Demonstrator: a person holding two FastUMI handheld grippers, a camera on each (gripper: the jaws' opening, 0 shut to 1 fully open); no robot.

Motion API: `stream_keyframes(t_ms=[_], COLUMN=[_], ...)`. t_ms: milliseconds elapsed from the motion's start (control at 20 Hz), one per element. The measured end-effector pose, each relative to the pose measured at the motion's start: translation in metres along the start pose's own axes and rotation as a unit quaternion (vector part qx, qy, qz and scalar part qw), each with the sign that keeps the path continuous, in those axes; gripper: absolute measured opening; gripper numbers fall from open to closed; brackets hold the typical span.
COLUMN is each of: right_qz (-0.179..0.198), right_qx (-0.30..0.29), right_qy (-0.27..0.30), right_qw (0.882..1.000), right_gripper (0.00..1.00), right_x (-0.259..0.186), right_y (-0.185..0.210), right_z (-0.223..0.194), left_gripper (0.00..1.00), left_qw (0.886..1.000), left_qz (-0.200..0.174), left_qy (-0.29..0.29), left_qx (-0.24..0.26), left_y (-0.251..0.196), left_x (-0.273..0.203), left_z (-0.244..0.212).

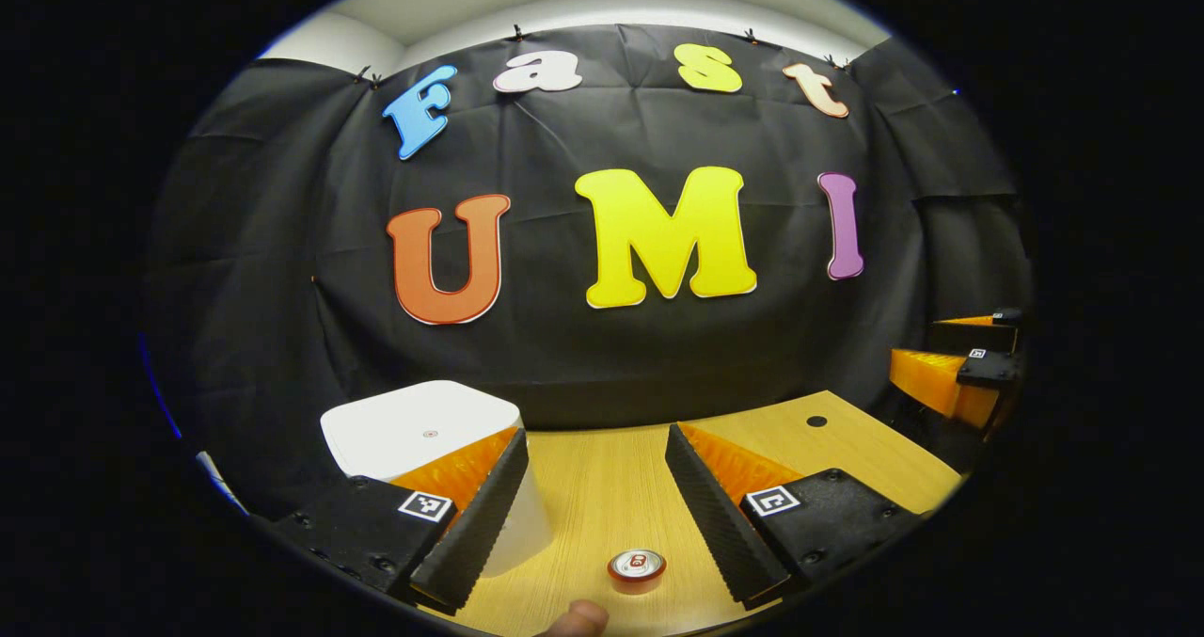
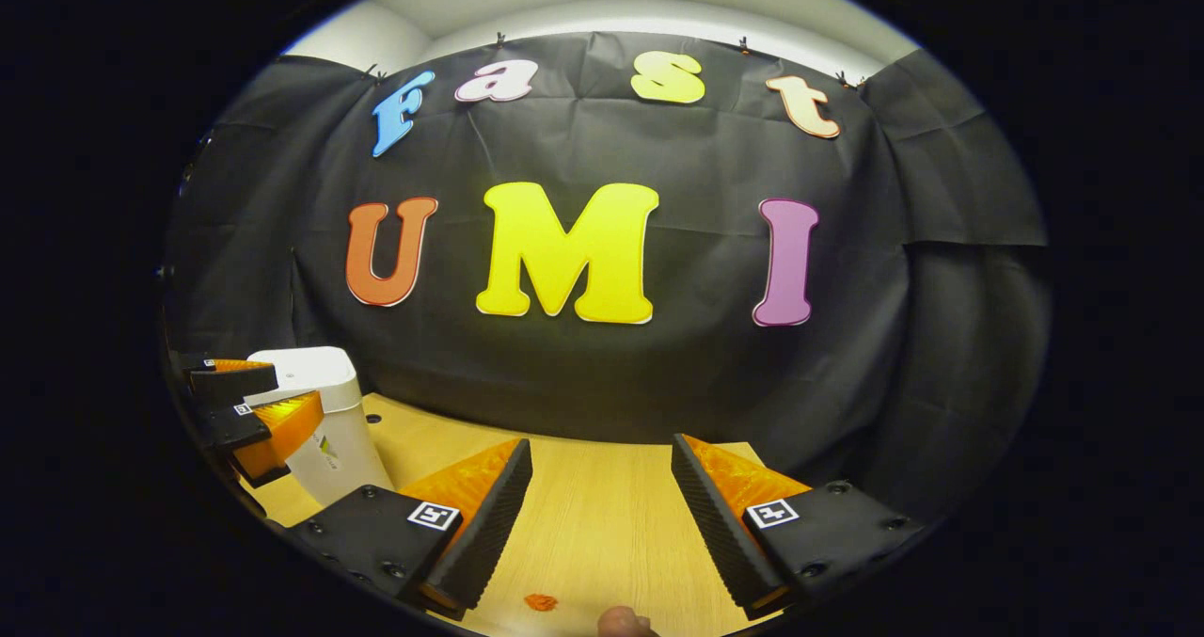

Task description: Press the lid of the desktop garbage bin to open it, pick up the crumpled paper on the desktop and throw it into the bin, then pick up the pop can on the desktop and drop it into the bin, and finally close the garbage bin lid.

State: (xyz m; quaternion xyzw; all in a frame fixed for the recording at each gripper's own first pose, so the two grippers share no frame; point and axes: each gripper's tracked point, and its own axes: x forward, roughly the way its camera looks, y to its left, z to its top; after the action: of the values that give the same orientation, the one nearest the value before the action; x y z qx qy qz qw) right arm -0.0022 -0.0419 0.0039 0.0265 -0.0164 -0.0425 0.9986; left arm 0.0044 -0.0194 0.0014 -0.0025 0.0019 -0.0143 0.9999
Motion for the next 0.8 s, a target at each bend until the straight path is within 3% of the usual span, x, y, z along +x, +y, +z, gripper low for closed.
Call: stream_keyframes(t_ms=[250, 500, 800], right_qz=[-0.031, -0.037, -0.036], right_qx=[0.008, 0.007, 0.001], right_qy=[-0.018, -0.017, -0.015], right_qw=[0.999, 0.999, 0.999], right_gripper=[0.94, 0.94, 0.94], right_x=[-0.006, -0.011, -0.013], right_y=[-0.018, -0.021, -0.018], right_z=[0.008, 0.006, 0.005], left_gripper=[0.97, 0.97, 0.95], left_qw=[1.0, 1.0, 1.0], left_qz=[-0.012, -0.019, 0.004], left_qy=[-0.002, -0.003, -0.016], left_qx=[0.005, 0.004, 0.003], left_y=[-0.006, -0.007, 0.017], left_x=[0.004, 0.006, 0.013], left_z=[0.002, 0.003, 0.014])
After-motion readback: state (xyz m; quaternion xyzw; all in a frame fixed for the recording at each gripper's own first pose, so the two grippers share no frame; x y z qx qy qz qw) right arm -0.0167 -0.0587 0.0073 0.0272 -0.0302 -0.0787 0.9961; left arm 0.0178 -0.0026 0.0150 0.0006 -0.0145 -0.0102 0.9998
